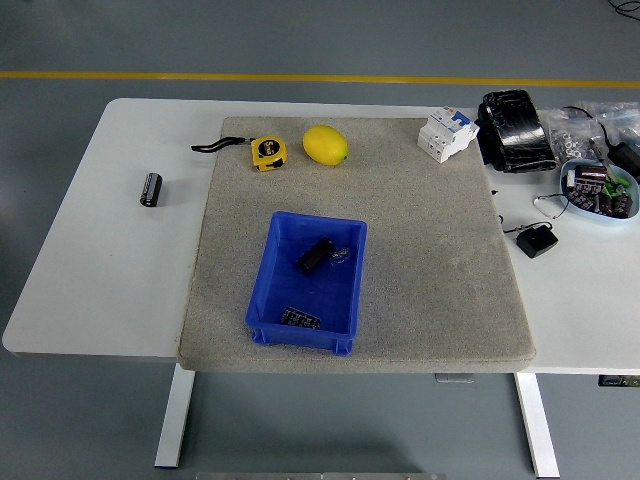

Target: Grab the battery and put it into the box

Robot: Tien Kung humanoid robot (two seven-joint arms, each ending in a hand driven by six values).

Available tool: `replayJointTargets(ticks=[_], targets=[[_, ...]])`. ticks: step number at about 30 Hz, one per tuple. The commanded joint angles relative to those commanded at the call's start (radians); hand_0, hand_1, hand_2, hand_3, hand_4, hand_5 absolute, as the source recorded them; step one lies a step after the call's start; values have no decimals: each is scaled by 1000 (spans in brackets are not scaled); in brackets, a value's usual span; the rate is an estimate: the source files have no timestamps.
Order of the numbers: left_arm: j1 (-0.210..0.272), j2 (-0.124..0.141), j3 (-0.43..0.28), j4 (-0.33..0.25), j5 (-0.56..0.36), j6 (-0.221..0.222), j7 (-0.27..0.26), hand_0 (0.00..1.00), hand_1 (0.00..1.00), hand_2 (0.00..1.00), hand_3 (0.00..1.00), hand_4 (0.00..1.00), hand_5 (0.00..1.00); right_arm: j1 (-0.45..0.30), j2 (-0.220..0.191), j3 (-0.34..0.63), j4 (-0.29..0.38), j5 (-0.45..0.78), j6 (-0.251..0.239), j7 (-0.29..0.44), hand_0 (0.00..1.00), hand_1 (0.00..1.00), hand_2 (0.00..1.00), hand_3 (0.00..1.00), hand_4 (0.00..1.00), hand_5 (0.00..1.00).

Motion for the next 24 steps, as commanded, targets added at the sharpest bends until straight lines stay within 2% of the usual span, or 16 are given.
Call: replayJointTargets(ticks=[1,6,7,11,14,20,24], targets=[[-4,5,27,0,-18,-7,2,544,551,656,741,817,967,-26,7,18,24,45,11,-3,841,818,882,932,998,888],[-7,12,97,-1,-79,-10,1,544,551,656,741,817,967,-145,40,71,116,253,76,-22,841,818,882,932,998,888],[-7,12,104,-2,-84,-10,-1,545,555,679,759,806,962,-165,47,74,132,292,90,-27,888,849,888,911,998,998],[-6,17,135,-3,-104,-14,-5,545,555,679,759,806,962,-239,65,76,188,437,145,-43,888,849,888,911,998,998],[-6,19,148,-4,-111,-16,-6,545,556,684,762,799,957,-266,70,79,211,452,167,-47,911,861,892,915,998,998],[-6,21,169,-4,-127,-17,-10,550,562,689,771,784,950,-306,76,74,212,439,184,-65,931,873,895,917,998,998],[-7,23,216,-3,-185,-18,-18,550,562,689,771,784,950,-328,73,59,212,420,188,-89,931,873,895,917,998,998]])
